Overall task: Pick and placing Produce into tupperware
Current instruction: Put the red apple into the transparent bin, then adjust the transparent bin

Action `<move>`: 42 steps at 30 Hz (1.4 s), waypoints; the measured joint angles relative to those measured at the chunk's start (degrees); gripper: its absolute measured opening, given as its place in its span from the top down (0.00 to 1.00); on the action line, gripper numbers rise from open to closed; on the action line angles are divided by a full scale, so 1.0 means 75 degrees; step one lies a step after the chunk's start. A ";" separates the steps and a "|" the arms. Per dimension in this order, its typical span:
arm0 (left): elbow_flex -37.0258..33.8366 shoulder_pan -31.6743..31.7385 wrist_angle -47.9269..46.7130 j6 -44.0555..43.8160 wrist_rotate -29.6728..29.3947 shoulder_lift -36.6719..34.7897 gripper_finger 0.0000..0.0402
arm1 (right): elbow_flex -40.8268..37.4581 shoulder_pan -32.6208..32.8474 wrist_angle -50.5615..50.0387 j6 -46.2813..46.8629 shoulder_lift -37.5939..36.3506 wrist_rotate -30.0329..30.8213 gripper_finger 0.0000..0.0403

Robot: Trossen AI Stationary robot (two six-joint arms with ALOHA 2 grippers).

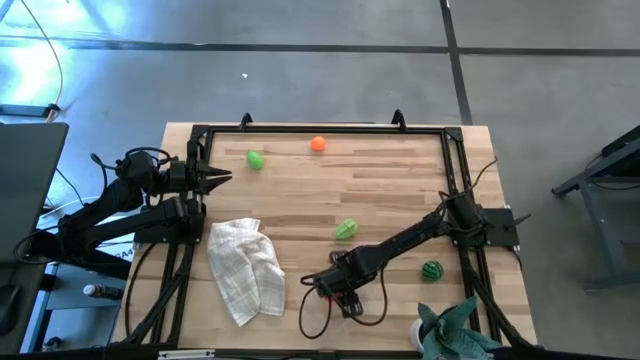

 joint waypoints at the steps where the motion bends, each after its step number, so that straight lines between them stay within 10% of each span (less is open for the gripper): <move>1: 0.0003 -0.0001 0.0000 0.0000 0.0001 0.0000 0.91 | -0.0002 0.0000 0.0000 0.0045 0.0000 0.0065 0.45; 42: 0.0000 -0.0001 0.0000 0.0000 -0.0001 0.0000 0.91 | 0.0004 -0.0007 -0.1091 0.0301 -0.0818 0.0520 0.38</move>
